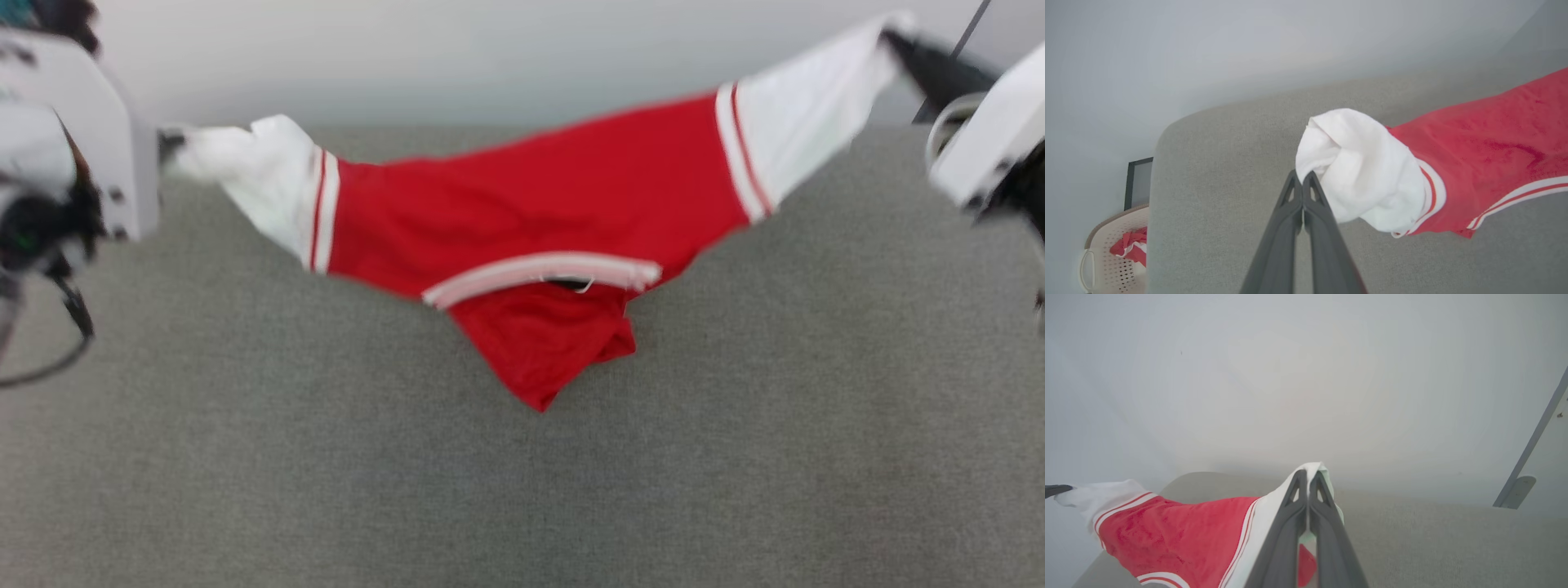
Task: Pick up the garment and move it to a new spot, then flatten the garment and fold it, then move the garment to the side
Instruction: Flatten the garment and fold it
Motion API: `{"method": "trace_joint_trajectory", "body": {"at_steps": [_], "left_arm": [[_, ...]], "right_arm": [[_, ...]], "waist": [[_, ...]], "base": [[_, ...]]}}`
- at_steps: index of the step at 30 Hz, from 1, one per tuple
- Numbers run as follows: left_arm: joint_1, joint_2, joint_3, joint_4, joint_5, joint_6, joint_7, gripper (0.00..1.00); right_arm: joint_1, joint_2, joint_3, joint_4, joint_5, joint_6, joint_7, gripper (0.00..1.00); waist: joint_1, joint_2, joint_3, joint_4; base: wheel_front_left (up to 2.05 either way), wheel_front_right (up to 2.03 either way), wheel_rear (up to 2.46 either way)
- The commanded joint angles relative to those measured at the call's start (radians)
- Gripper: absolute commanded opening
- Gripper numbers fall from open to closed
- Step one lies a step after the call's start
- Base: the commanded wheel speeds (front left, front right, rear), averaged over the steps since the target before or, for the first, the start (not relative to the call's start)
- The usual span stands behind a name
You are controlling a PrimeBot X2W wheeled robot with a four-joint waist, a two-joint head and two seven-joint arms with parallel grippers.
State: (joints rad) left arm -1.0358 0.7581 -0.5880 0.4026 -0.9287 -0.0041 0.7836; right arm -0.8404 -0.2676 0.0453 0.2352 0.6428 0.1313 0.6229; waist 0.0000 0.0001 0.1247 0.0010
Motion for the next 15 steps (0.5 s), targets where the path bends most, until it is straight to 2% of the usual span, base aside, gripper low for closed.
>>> {"method": "trace_joint_trajectory", "body": {"at_steps": [1, 10, 15], "left_arm": [[-0.027, 0.004, 0.009, 0.006, 0.008, 0.008, 0.001, 0.0], [-0.195, -0.005, 0.025, 0.064, 0.056, 0.006, -0.023, 0.0], [-0.26, -0.019, 0.028, 0.093, 0.073, -0.01, -0.045, 0.0]], "right_arm": [[-0.035, -0.003, -0.009, 0.011, -0.009, -0.001, -0.021, 0.0], [-0.245, -0.017, -0.029, 0.162, -0.044, -0.001, -0.154, 0.0], [-0.313, -0.022, -0.021, 0.226, -0.032, -0.001, -0.185, 0.0]], "waist": [[0.0, -0.0001, -0.04, 0.0], [0.0, -0.0001, -0.079, 0.006], [0.0, -0.0001, -0.08, 0.014]], "base": [[0.0, 0.0, 0.0], [0.0, 0.0, 0.0], [0.0, 0.0, 0.0]]}}
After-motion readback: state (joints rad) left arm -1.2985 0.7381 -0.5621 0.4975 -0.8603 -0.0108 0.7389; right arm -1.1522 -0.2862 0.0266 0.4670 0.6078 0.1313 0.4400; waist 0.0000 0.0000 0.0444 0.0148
